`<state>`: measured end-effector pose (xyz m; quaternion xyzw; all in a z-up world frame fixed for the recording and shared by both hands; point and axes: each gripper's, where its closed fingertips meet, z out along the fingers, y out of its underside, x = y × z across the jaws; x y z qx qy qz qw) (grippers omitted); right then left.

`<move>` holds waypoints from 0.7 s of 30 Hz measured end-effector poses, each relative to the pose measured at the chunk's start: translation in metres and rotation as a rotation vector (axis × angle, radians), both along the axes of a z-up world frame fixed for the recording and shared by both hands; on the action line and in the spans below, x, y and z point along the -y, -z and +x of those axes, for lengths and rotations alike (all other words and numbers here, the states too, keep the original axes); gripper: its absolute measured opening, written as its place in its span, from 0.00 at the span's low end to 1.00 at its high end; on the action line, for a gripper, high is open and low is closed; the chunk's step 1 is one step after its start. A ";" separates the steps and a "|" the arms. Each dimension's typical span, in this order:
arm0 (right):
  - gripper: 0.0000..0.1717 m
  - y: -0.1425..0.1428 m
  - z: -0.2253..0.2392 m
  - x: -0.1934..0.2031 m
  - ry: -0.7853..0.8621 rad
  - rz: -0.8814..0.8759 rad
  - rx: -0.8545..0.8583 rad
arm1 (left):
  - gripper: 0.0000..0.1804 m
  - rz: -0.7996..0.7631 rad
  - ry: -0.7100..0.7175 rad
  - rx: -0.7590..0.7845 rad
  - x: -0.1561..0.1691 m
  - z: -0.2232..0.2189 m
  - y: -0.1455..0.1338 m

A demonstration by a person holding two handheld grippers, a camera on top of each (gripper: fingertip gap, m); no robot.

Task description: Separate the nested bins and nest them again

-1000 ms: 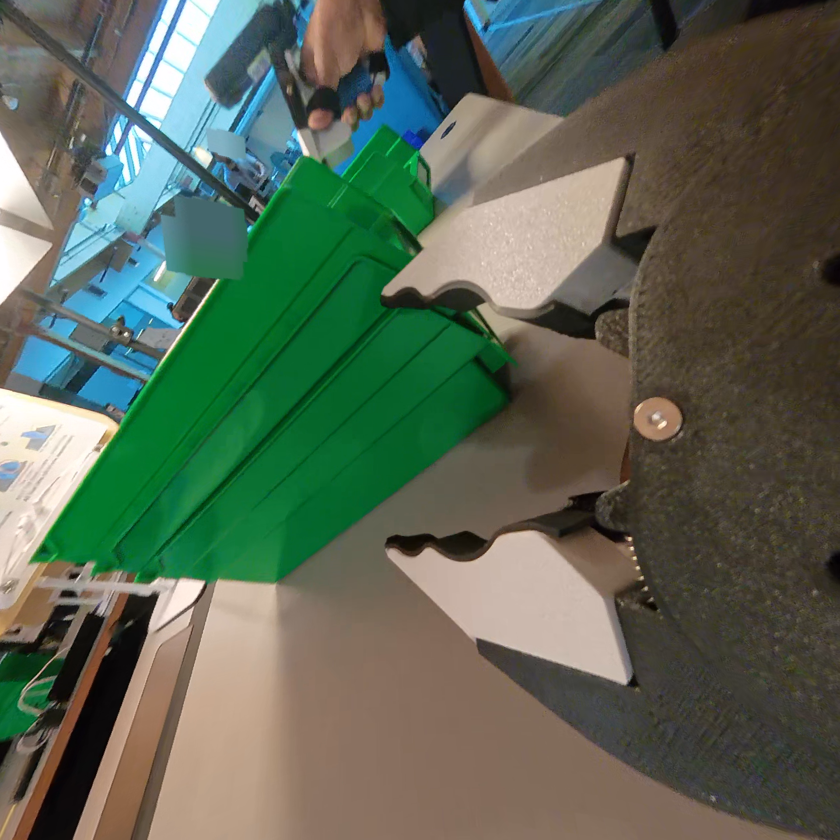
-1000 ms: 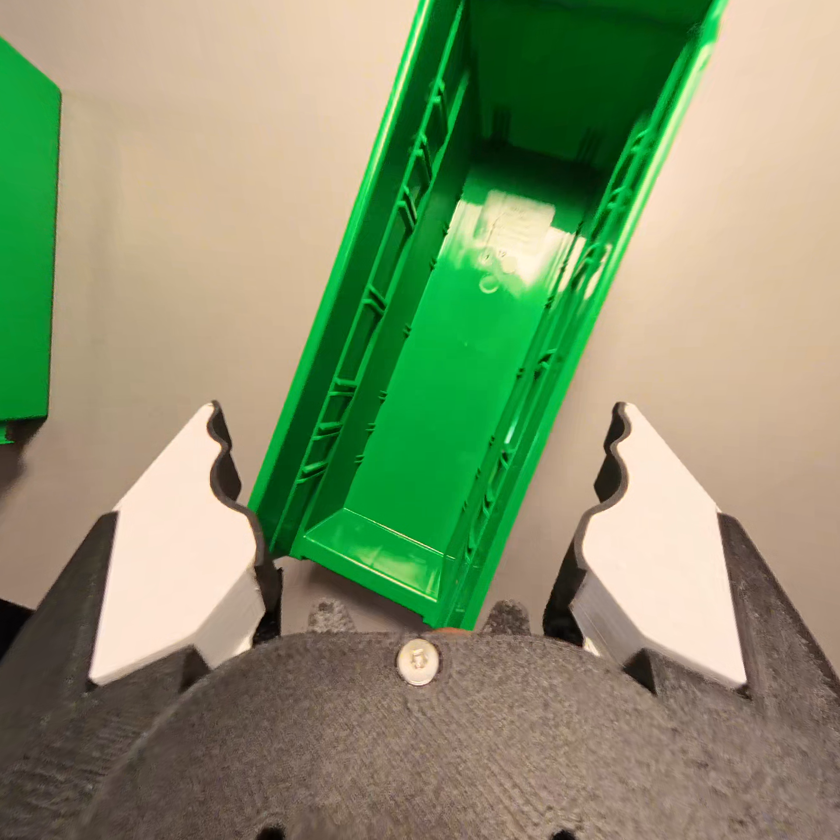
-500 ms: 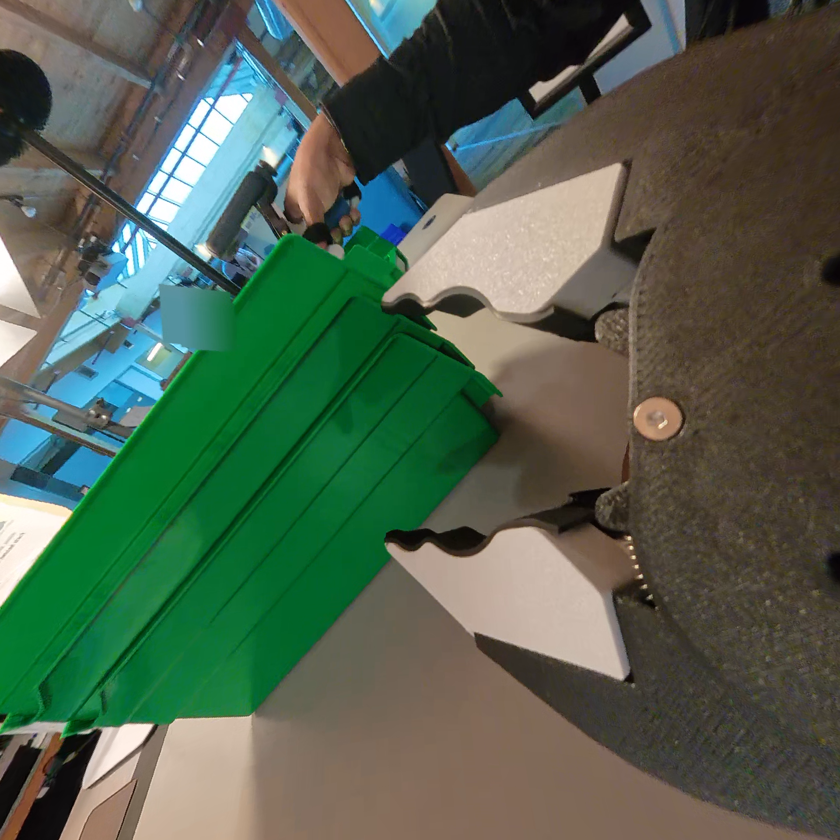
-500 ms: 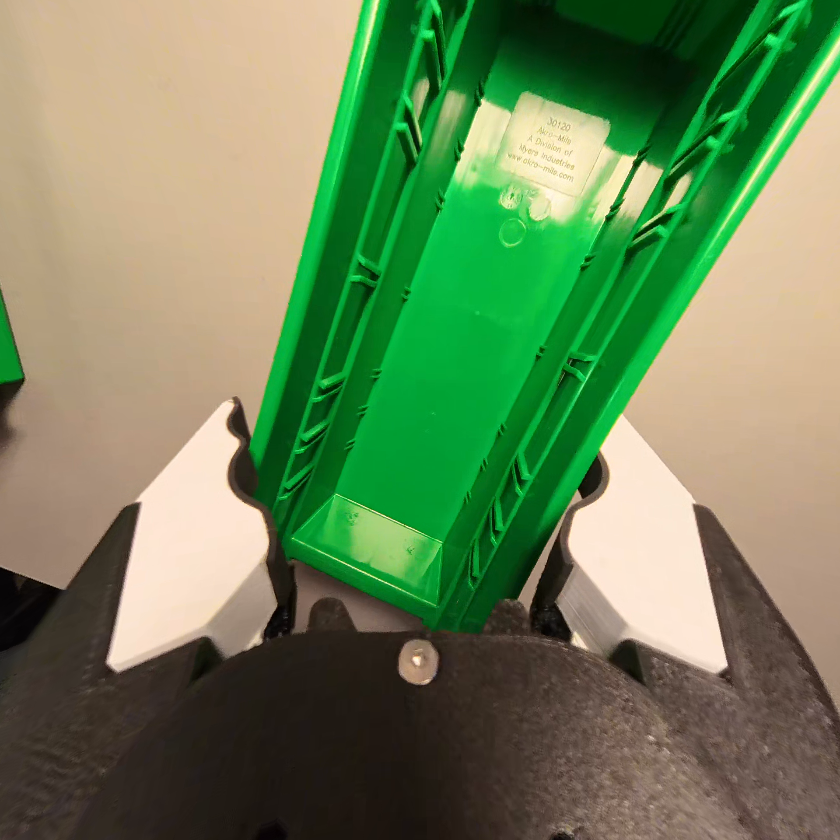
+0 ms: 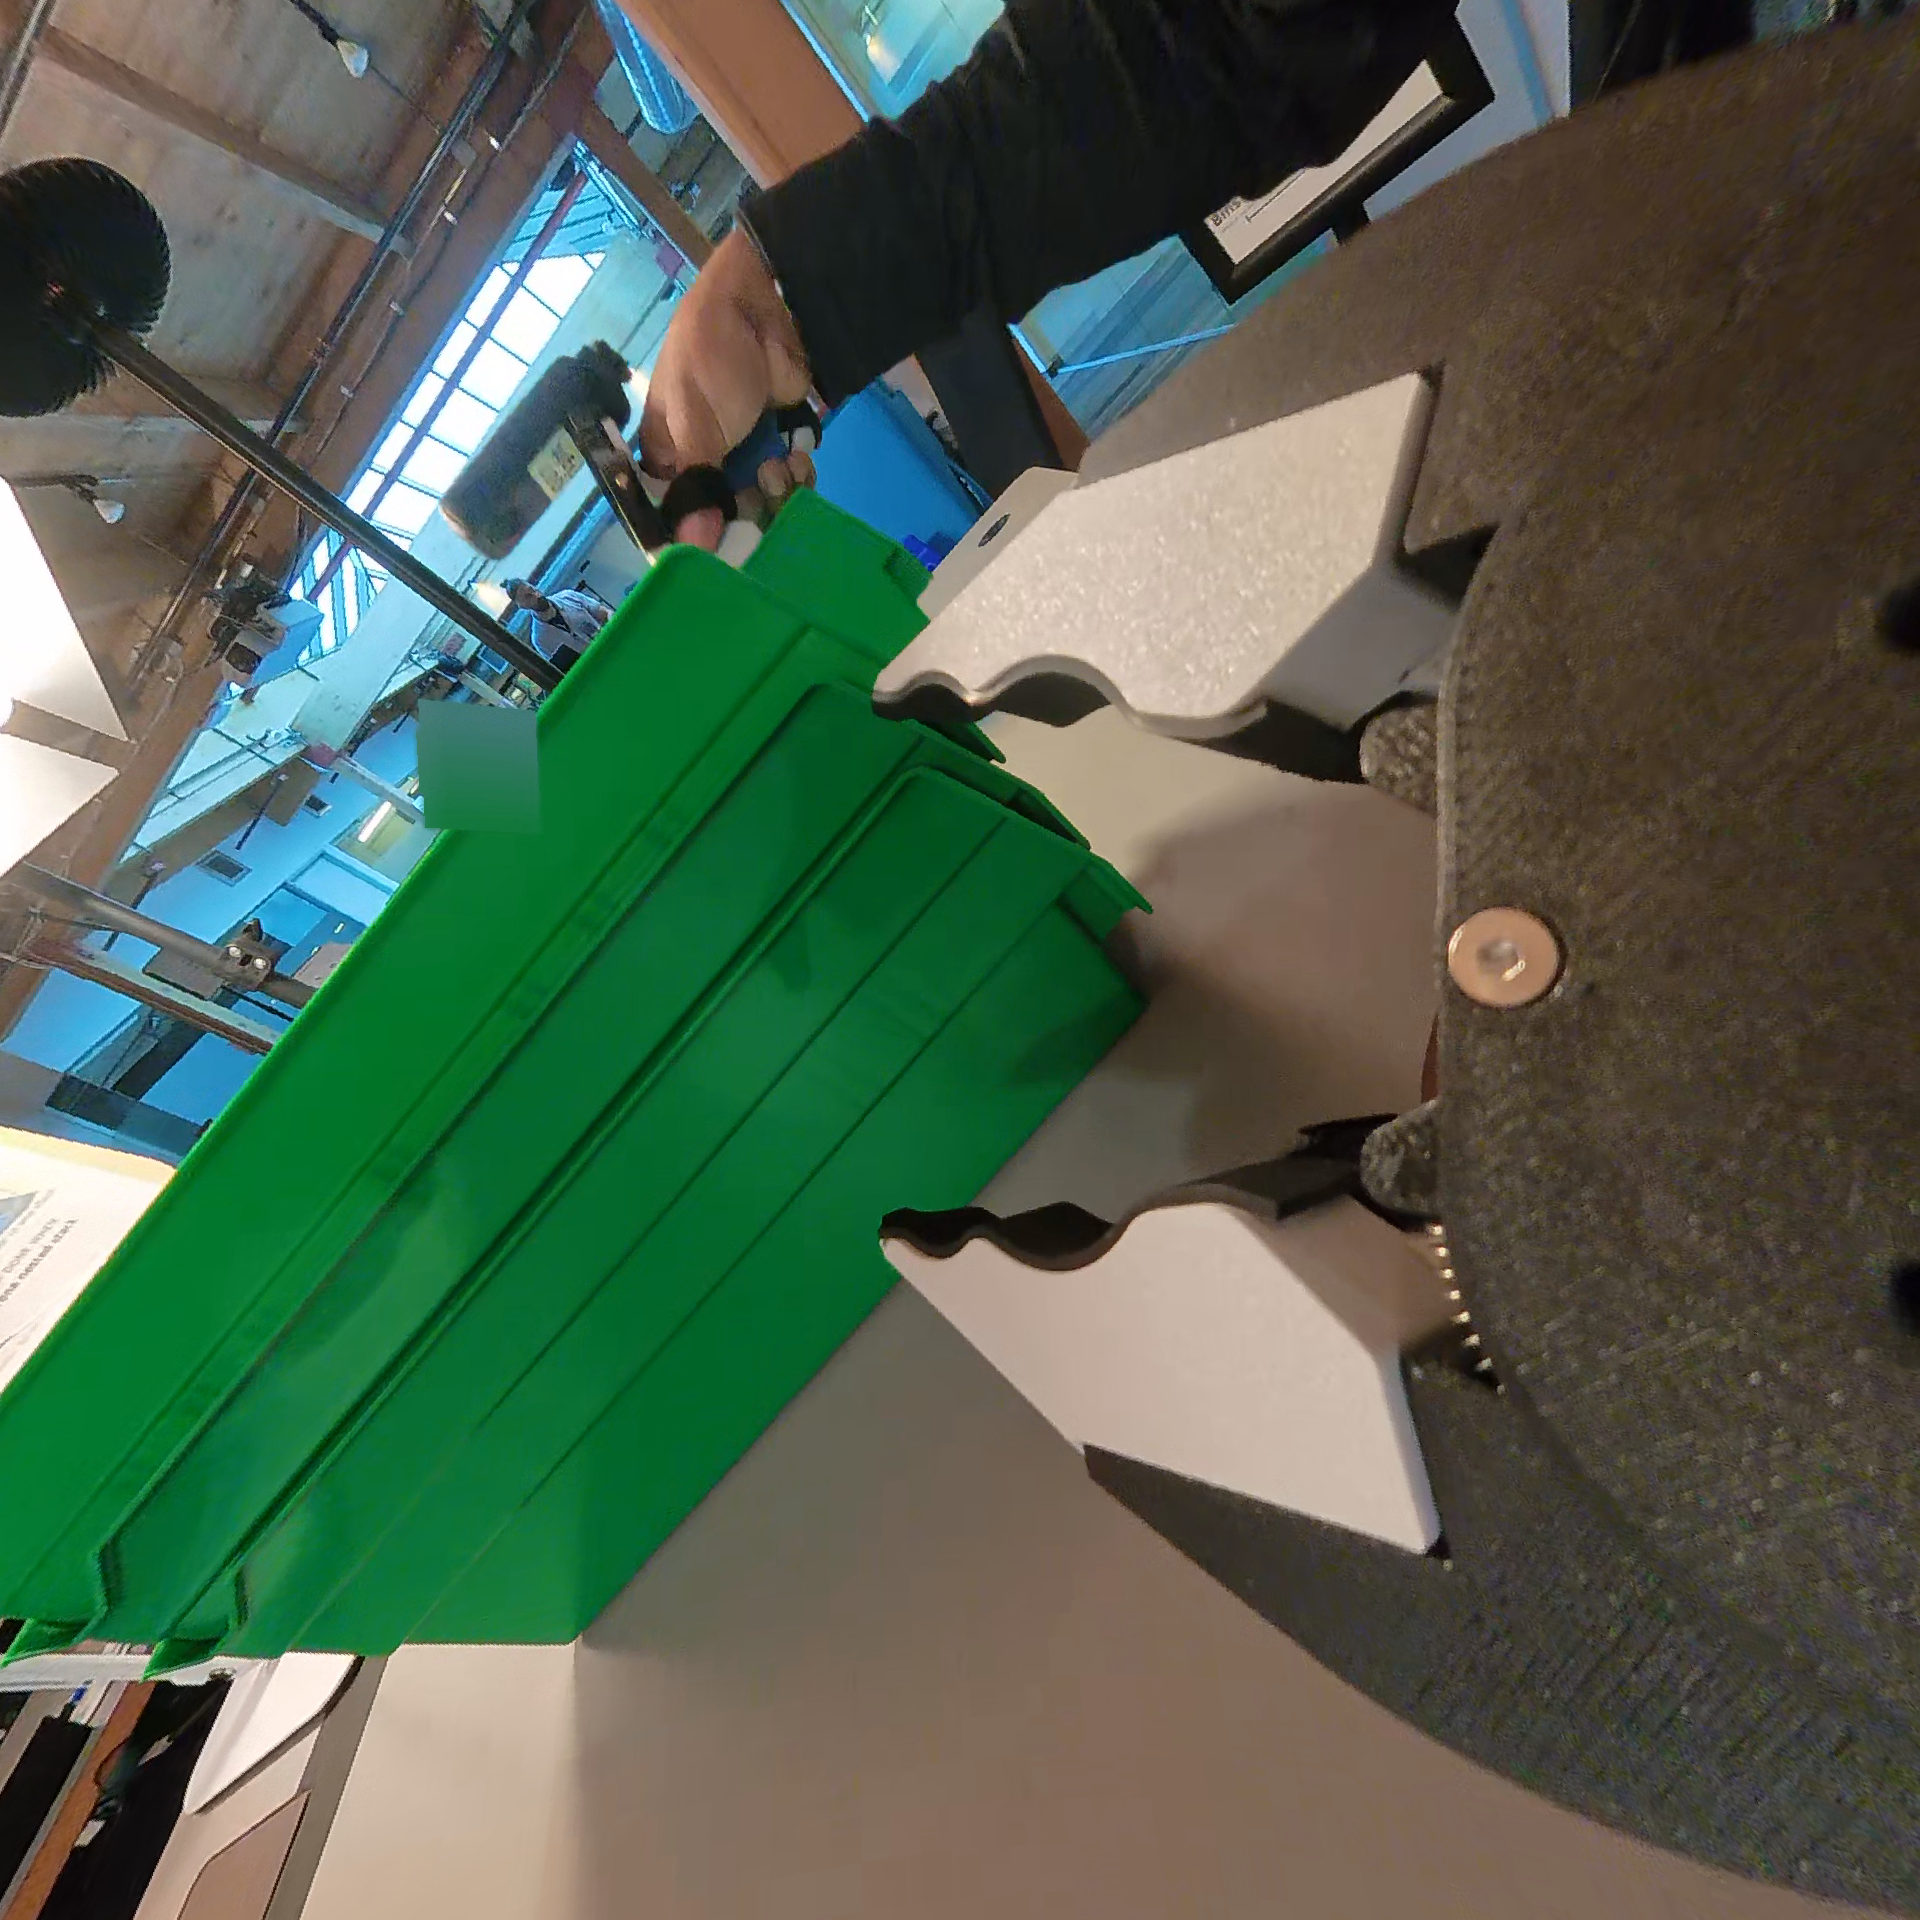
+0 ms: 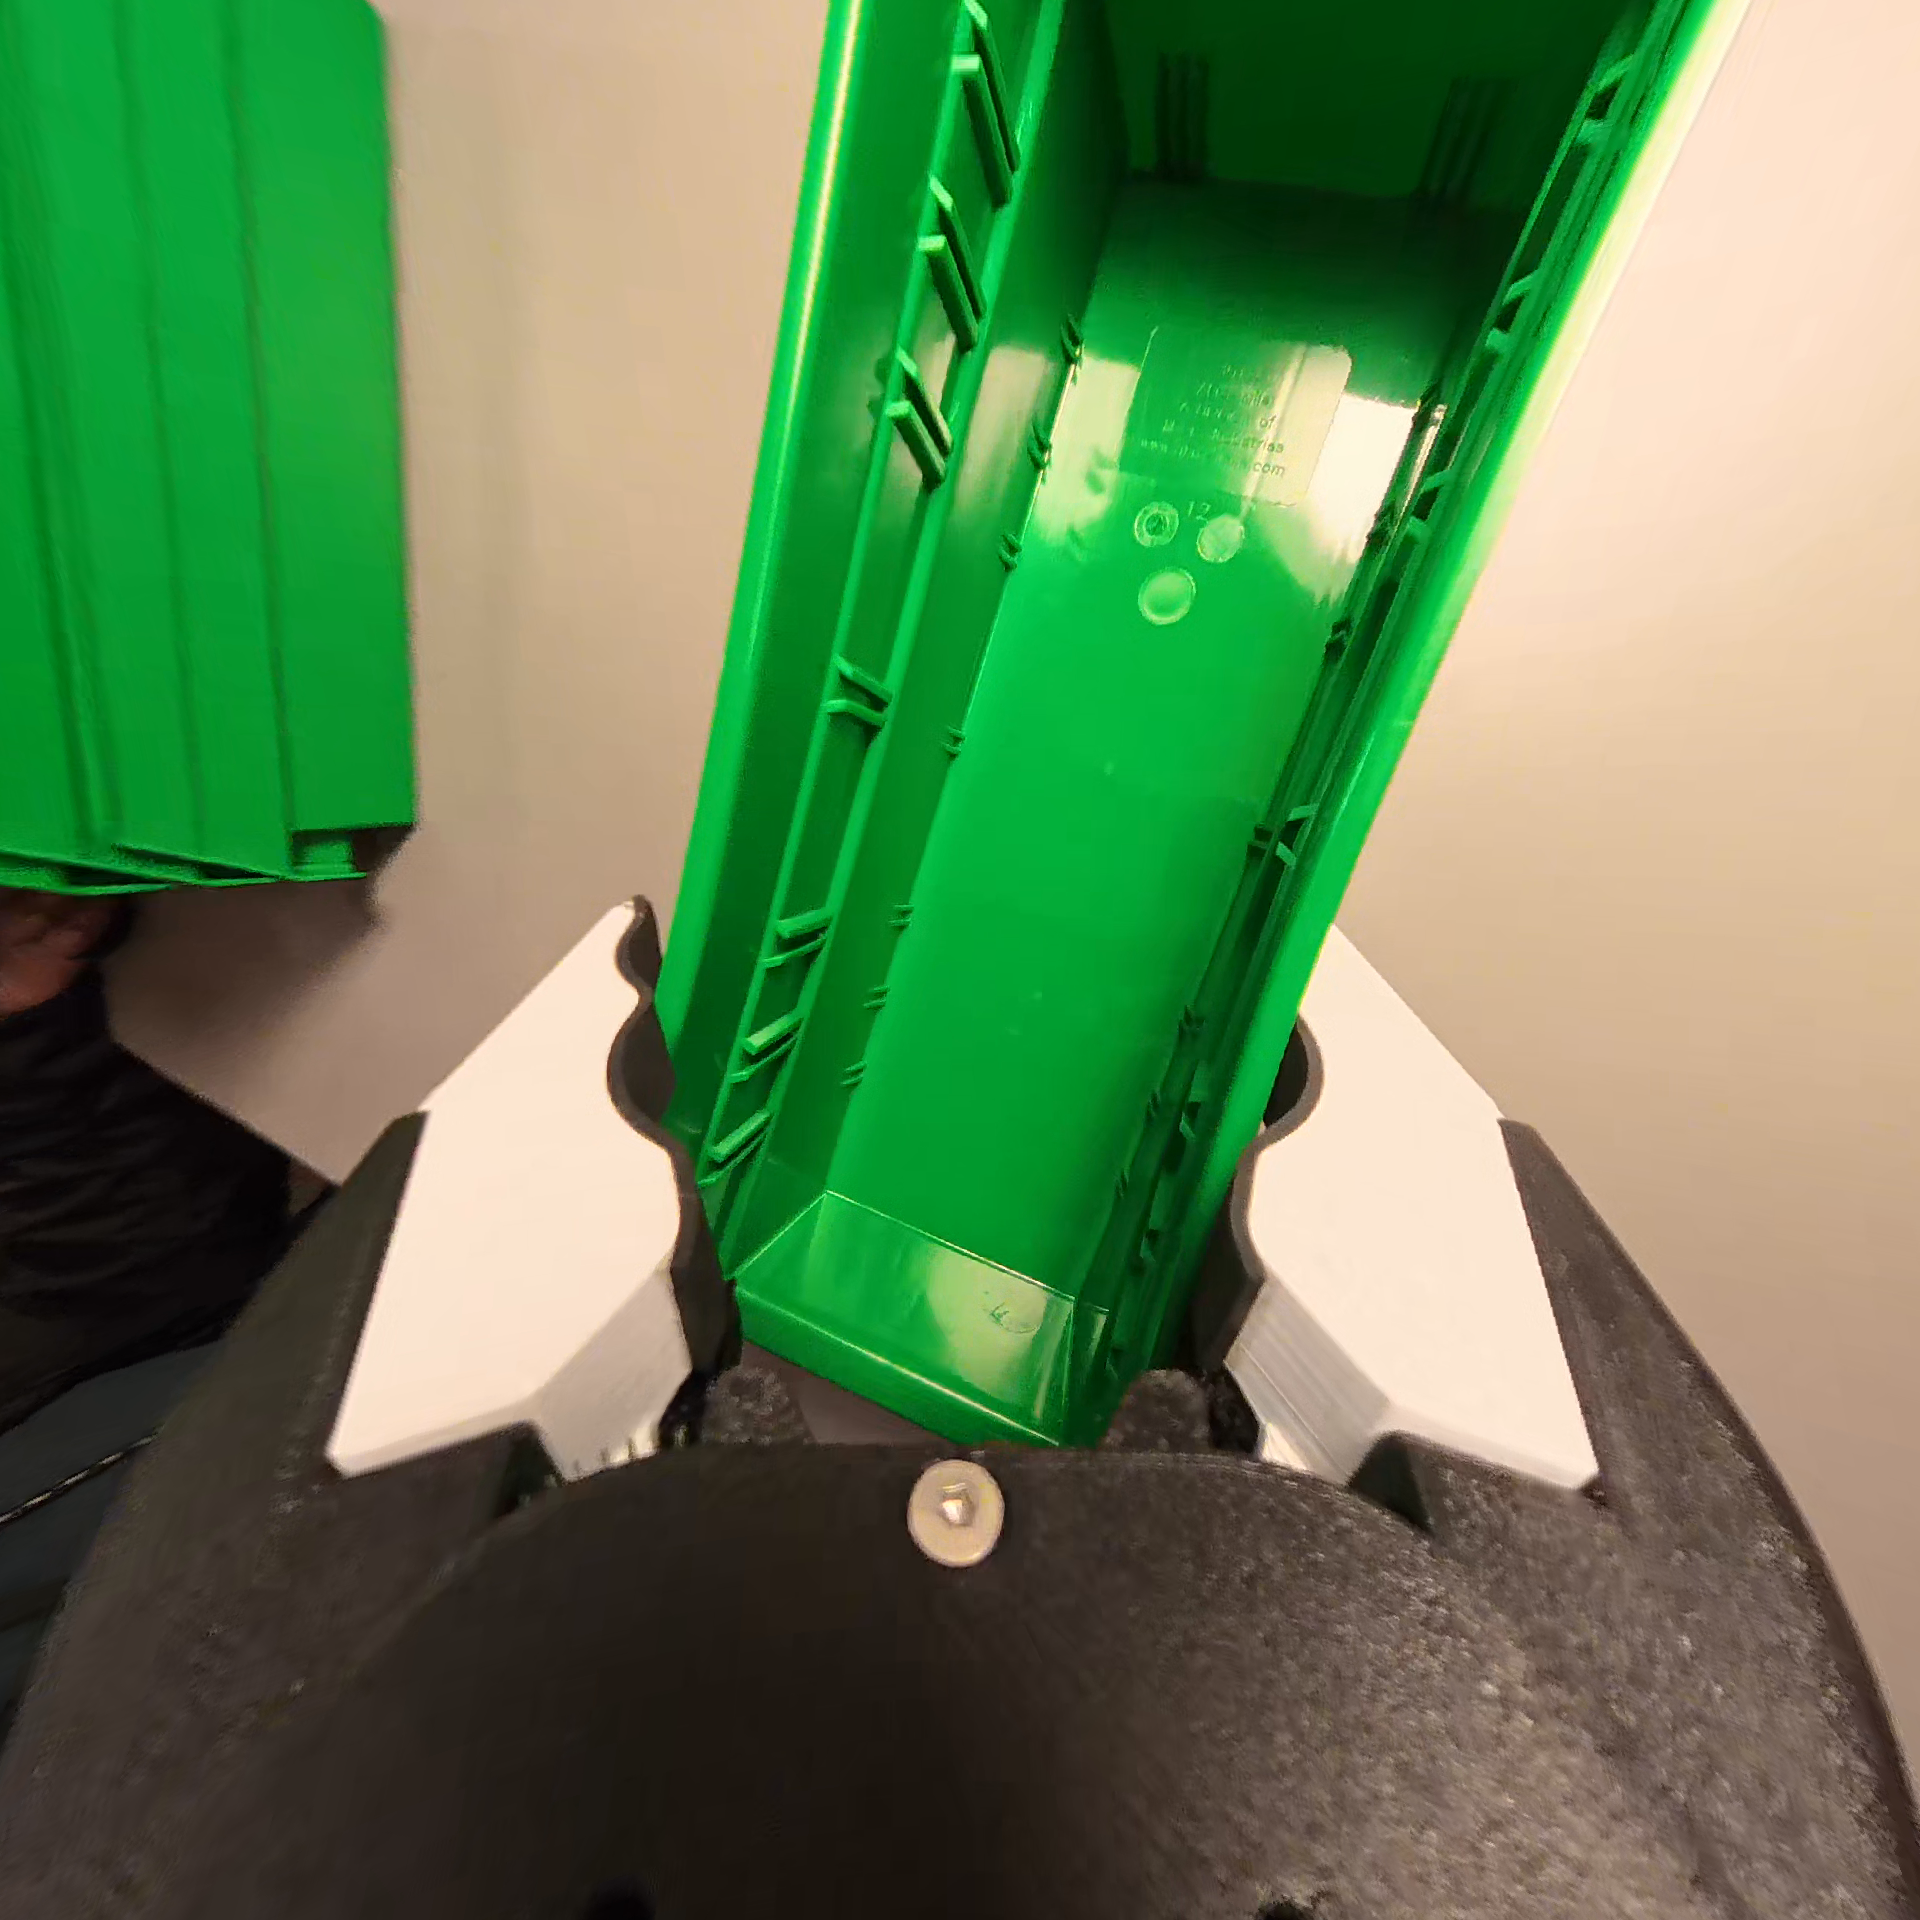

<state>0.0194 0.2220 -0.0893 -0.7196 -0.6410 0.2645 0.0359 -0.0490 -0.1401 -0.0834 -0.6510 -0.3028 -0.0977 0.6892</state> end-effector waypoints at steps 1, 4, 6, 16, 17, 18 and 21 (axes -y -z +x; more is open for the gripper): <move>0.67 -0.009 -0.001 0.006 -0.010 -0.023 -0.024 | 0.52 0.001 -0.001 0.000 0.000 0.000 0.000; 0.67 -0.046 -0.008 0.036 -0.059 -0.090 -0.117 | 0.52 -0.005 -0.003 0.006 0.000 -0.001 0.001; 0.67 -0.079 -0.015 0.068 -0.120 -0.147 -0.194 | 0.52 -0.013 -0.002 0.010 -0.001 -0.001 0.002; 0.68 -0.176 -0.065 0.261 -0.422 -0.408 -0.295 | 0.52 -0.030 -0.009 0.039 -0.001 -0.005 0.007; 0.68 -0.171 -0.075 0.267 -0.402 -0.386 -0.277 | 0.52 -0.027 -0.011 0.038 -0.001 -0.005 0.006; 0.68 -0.164 -0.085 0.270 -0.375 -0.361 -0.264 | 0.52 -0.023 -0.013 0.036 0.000 -0.005 0.006; 0.68 -0.147 -0.110 0.274 -0.292 -0.317 -0.224 | 0.52 -0.010 -0.016 0.031 0.002 -0.004 0.004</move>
